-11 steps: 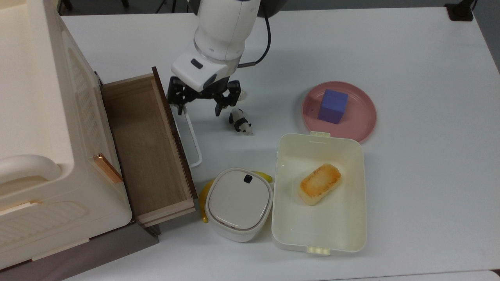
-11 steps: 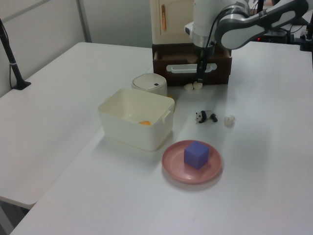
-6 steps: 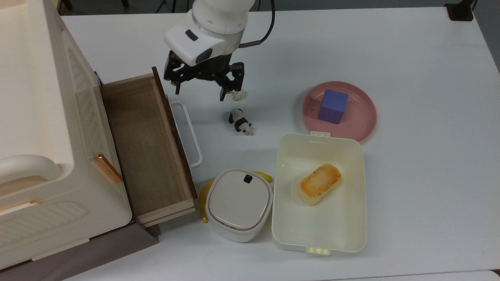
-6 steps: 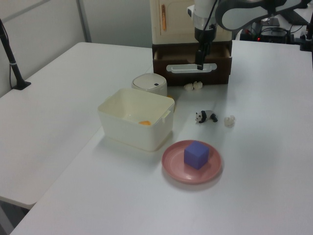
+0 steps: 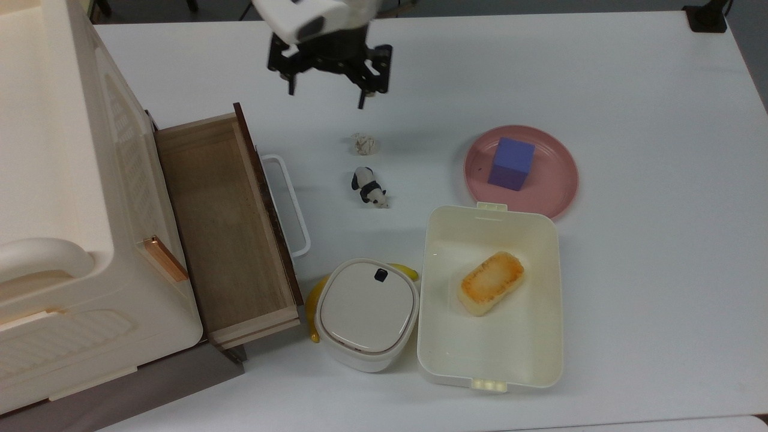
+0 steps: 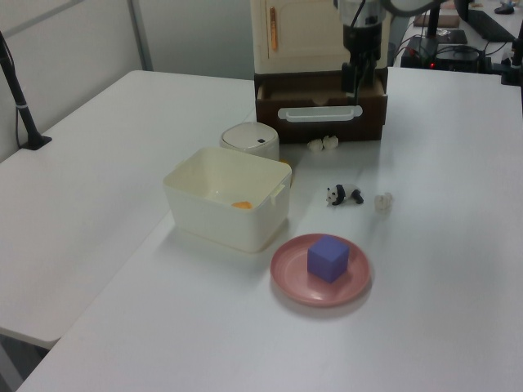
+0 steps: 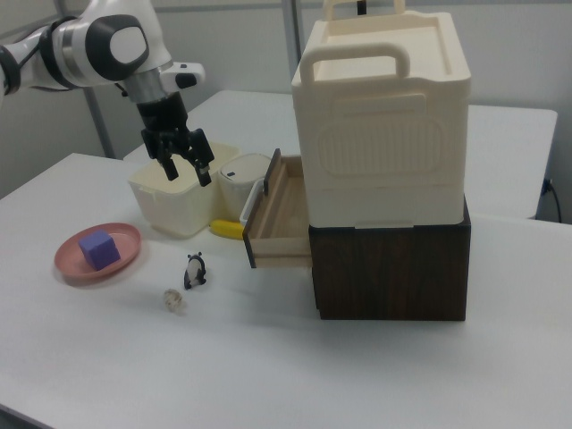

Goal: Slide open the drawer

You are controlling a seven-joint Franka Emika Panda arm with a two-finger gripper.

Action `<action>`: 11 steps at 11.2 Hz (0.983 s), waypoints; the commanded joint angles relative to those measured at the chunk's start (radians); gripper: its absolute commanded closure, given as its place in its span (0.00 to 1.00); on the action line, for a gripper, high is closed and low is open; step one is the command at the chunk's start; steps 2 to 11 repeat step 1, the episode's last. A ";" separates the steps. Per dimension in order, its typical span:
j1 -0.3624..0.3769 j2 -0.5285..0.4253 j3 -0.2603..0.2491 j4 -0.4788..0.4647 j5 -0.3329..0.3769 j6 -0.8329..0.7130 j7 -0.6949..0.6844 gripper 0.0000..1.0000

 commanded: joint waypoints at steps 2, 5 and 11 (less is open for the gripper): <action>-0.021 -0.033 -0.007 -0.031 0.033 -0.024 0.000 0.00; -0.021 -0.033 -0.007 -0.031 0.033 -0.024 0.000 0.00; -0.021 -0.033 -0.007 -0.031 0.033 -0.024 0.000 0.00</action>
